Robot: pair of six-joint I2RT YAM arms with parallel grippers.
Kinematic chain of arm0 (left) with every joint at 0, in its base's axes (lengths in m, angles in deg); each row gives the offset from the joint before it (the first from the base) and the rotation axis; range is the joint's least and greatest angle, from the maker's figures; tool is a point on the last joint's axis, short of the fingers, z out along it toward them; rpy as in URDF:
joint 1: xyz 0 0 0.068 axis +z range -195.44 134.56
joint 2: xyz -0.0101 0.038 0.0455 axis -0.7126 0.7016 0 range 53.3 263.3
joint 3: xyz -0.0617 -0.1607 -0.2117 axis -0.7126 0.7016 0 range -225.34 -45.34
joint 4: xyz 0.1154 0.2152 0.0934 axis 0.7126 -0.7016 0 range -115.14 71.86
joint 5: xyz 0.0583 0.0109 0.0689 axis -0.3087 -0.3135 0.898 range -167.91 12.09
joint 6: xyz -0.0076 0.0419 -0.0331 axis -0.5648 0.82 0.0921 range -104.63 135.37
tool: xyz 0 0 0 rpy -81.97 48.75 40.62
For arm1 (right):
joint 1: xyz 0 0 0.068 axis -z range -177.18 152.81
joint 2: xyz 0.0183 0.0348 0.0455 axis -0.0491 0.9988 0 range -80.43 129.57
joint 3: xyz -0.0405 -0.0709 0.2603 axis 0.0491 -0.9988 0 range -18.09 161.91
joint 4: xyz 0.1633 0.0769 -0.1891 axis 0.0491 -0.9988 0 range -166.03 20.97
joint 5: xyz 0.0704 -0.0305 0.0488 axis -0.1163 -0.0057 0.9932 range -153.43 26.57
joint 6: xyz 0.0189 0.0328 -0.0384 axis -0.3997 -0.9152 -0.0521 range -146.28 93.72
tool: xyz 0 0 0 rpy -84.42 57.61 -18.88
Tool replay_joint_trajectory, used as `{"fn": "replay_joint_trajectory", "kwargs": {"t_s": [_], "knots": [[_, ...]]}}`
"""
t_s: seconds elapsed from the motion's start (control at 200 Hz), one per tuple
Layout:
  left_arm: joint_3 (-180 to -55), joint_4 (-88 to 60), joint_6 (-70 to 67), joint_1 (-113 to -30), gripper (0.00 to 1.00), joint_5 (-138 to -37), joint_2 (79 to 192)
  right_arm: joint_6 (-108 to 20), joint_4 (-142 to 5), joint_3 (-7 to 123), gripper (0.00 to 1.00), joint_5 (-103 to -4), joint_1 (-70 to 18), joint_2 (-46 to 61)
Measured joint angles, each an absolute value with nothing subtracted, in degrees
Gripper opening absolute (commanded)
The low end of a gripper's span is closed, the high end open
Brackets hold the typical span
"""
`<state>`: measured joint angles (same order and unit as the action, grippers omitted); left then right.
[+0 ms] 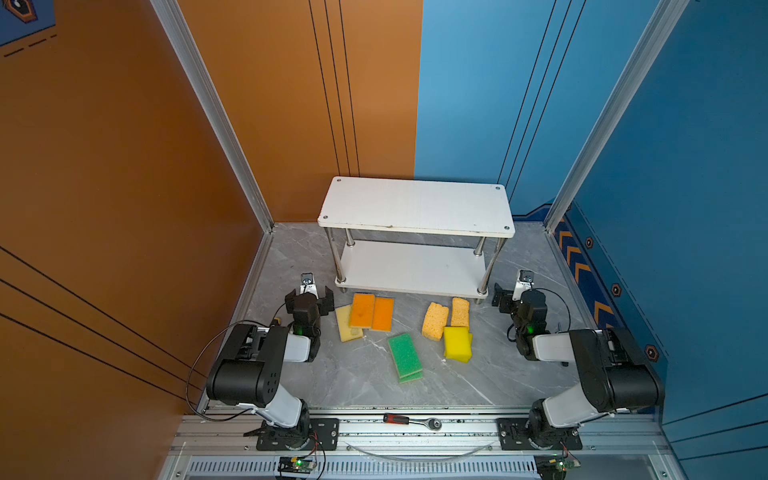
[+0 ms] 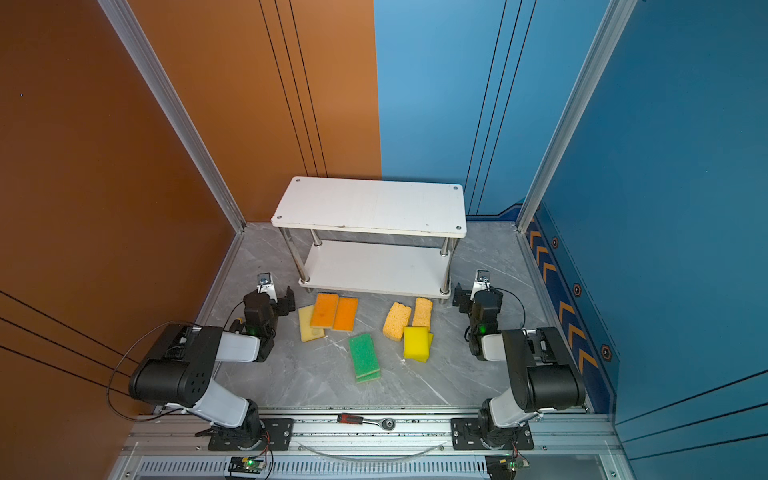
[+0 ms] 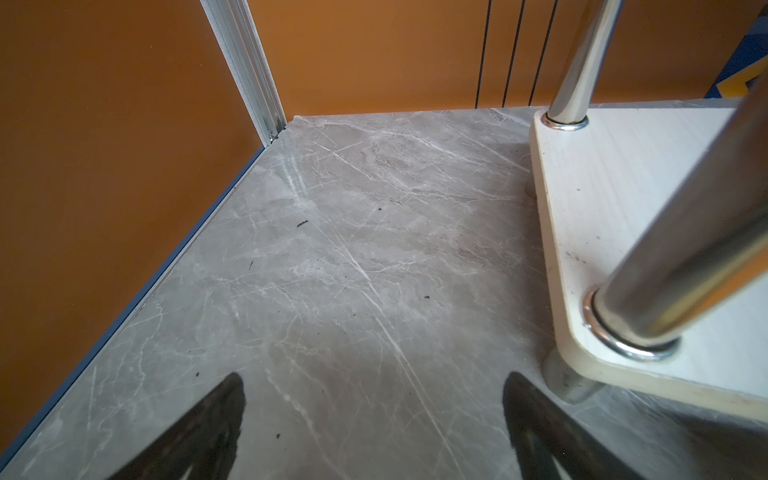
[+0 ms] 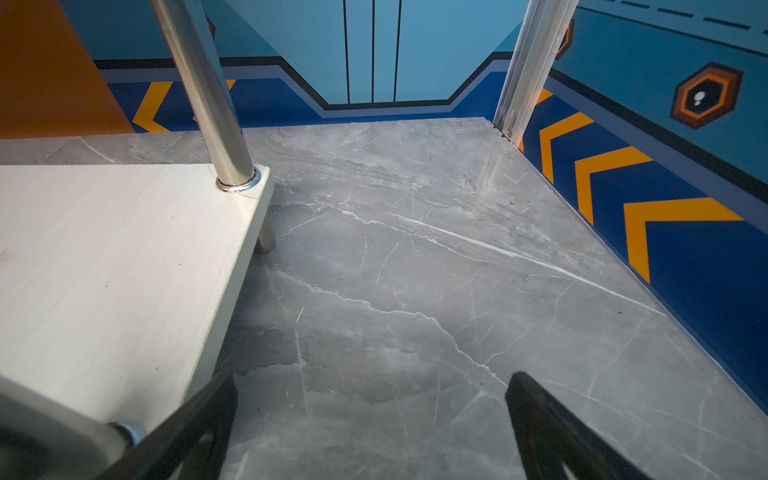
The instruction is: Place and organize the cleaning sponges onto the shelf
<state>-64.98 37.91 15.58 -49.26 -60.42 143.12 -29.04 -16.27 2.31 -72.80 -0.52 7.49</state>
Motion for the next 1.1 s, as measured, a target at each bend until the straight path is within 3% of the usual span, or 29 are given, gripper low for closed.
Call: {"fn": "replay_joint_trajectory", "kwargs": {"t_s": [0.24, 0.471, 0.791, 1.097], "knots": [[-64.98, 37.98, 15.64, -50.31, 0.98, -59.63, 142.97, -29.07, -12.32, -1.05, 1.00, -76.14, -1.06, 6.59], [-63.73, 36.47, 17.56, -53.76, 0.98, -55.28, 133.85, -29.07, -16.45, -1.53, 1.00, -77.24, -1.06, -3.74], [-63.47, 26.50, 14.74, -56.38, 0.98, -56.46, 115.30, -33.41, -50.31, 11.82, 1.00, -78.33, -1.37, -17.89], [-63.58, 10.66, 8.60, -61.83, 0.98, -57.60, 97.44, -44.26, -73.63, 13.37, 1.00, -71.75, -1.59, -27.72]]}}
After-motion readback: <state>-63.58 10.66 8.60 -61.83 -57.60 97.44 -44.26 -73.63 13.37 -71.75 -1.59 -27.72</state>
